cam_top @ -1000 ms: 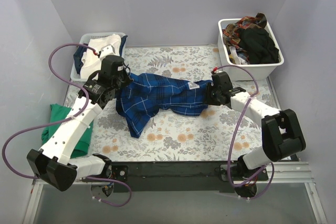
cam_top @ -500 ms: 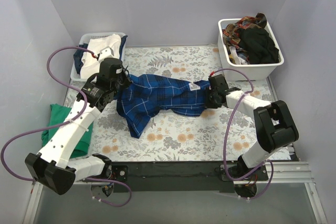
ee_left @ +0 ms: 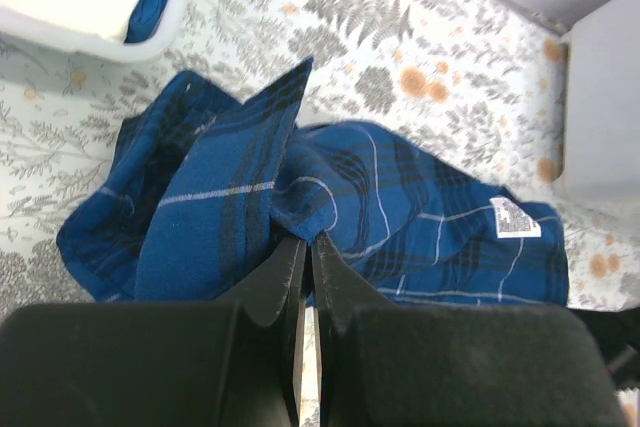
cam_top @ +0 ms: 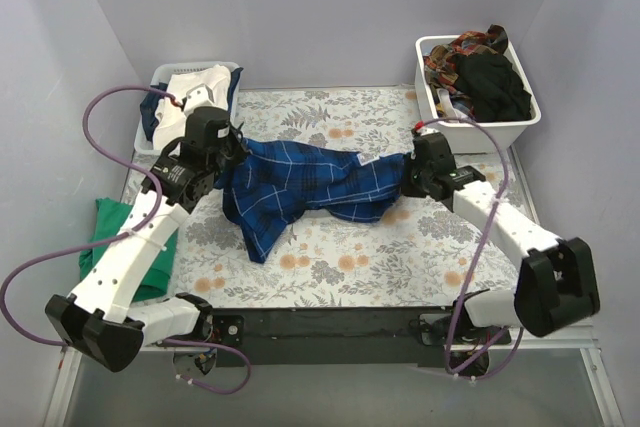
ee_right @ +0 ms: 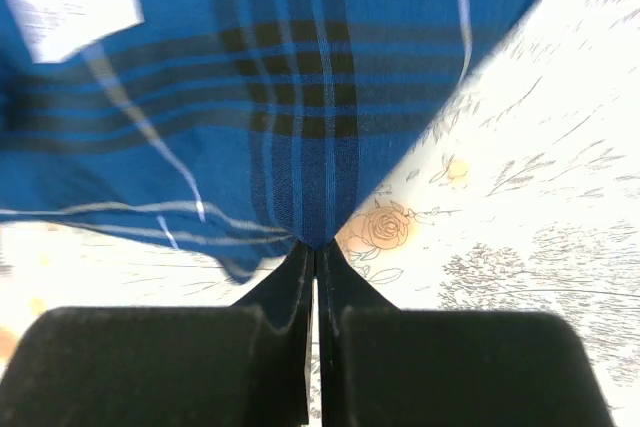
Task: Fold and stack the long sleeve shirts
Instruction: Flatten the shirt out
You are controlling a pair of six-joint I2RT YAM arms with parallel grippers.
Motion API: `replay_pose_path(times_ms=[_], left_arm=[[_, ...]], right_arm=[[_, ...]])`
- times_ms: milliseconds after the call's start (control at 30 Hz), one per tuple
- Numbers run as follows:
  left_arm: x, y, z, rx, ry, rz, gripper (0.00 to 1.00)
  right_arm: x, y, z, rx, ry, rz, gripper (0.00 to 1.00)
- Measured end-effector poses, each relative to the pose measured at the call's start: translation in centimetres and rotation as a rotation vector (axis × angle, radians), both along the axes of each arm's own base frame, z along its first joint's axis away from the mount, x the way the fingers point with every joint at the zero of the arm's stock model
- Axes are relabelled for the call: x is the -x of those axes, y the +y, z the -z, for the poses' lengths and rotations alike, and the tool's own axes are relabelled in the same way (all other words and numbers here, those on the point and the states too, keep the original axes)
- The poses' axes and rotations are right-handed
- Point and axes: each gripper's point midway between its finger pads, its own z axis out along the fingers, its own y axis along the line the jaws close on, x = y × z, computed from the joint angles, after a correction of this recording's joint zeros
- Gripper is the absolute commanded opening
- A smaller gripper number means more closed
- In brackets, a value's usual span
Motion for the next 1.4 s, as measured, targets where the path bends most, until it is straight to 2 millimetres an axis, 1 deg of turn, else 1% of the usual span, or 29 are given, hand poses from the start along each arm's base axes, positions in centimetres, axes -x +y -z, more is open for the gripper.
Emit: replay_pose_path(times_ms=[33, 100, 167, 233, 300, 333, 400, 467, 533, 633, 700, 833, 867, 900, 1000, 1067, 1133, 1167, 1200, 1267, 1300, 1333, 1367, 1400], left_arm=[[0.0, 0.0, -0.6, 0.003, -0.011, 0.0, 0.0], [-0.3, -0.1, -2.4, 0.014, -0.05, 0.003, 0.0], [-0.5, -0.1, -5.1, 0.034, -0.109, 0.004, 0.0], [-0.7, -0.1, -8.0, 0.057, -0.184, 0.005, 0.0], [-0.4, 0.2, -10.5, 0.076, -0.255, 0.004, 0.0], [-0.1, 0.4, -11.7, 0.083, -0.286, 0.003, 0.0], [0.7, 0.9, -14.0, 0.103, -0.351, 0.001, 0.0], [1.7, 1.5, -15.9, 0.125, -0.413, 0.002, 0.0], [3.0, 2.0, -17.5, 0.15, -0.462, 0.003, 0.0], [5.5, 2.9, -20.1, 0.199, -0.547, 0.016, 0.0], [7.4, 3.6, -21.6, 0.233, -0.599, 0.026, 0.0], [12.5, 5.4, -24.4, 0.305, -0.722, 0.056, 0.0], [14.2, 5.9, -25.2, 0.325, -0.761, 0.071, 0.0], [15.2, 6.2, -25.7, 0.337, -0.784, 0.083, 0.0], [18.5, 6.4, -27.0, 0.367, -0.857, 0.153, 0.0], [19.7, 6.2, -27.7, 0.37, -0.887, 0.2, 0.0], [20.2, 6.0, -28.4, 0.362, -0.907, 0.227, 0.0], [20.1, 5.9, -28.7, 0.356, -0.911, 0.231, 0.0], [19.7, 5.8, -29.0, 0.348, -0.913, 0.228, 0.0], [18.4, 5.7, -29.0, 0.332, -0.899, 0.203, 0.03], [17.3, 5.6, -28.7, 0.322, -0.879, 0.179, 0.04], [16.1, 5.5, -28.2, 0.311, -0.852, 0.153, 0.04], [14.5, 5.2, -27.2, 0.299, -0.816, 0.127, 0.04], [12.6, 4.8, -25.7, 0.287, -0.766, 0.099, 0.04]], right_arm=[[-0.1, 0.0, -1.6, -0.012, -0.037, -0.003, 0.01], [-0.7, 0.2, -5.5, -0.045, -0.139, -0.007, 0.01], [-1.4, 0.3, -9.8, -0.078, -0.245, -0.004, 0.01], [-1.9, 0.1, -14.6, -0.109, -0.367, 0.006, 0.01], [-2.0, -0.4, -19.1, -0.132, -0.483, 0.02, 0.01], [-1.8, -0.7, -21.0, -0.144, -0.533, 0.027, 0.01], [-1.1, -1.4, -24.1, -0.158, -0.616, 0.043, 0.01], [-0.2, -2.3, -26.3, -0.164, -0.681, 0.06, 0.01], [0.9, -3.1, -27.9, -0.17, -0.733, 0.077, 0.01], [2.8, -4.3, -30.2, -0.186, -0.807, 0.092, 0.01], [4.6, -5.2, -32.0, -0.203, -0.872, 0.1, 0.01], [8.9, -7.3, -35.8, -0.26, -1.022, 0.119, 0.01], [10.4, -7.9, -37.1, -0.282, -1.076, 0.121, 0.01], [11.6, -8.4, -38.2, -0.299, -1.123, 0.123, 0.01], [14.1, -9.3, -40.6, -0.334, -1.225, 0.118, 0.01], [14.8, -9.5, -41.8, -0.342, -1.273, 0.111, 0.01], [15.0, -9.5, -42.5, -0.346, -1.301, 0.103, 0.01], [14.9, -9.4, -42.7, -0.345, -1.31, 0.1, 0.01], [14.7, -9.3, -43.1, -0.341, -1.32, 0.097, 0.01], [13.6, -8.9, -43.1, -0.33, -1.315, 0.097, 0.01], [12.7, -8.7, -43.0, -0.323, -1.305, 0.102, 0.01], [11.3, -8.3, -42.4, -0.311, -1.284, 0.112, 0.01], [9.7, -7.8, -41.3, -0.297, -1.245, 0.119, 0.01], [7.9, -7.3, -39.6, -0.279, -1.192, 0.129, 0.01]])
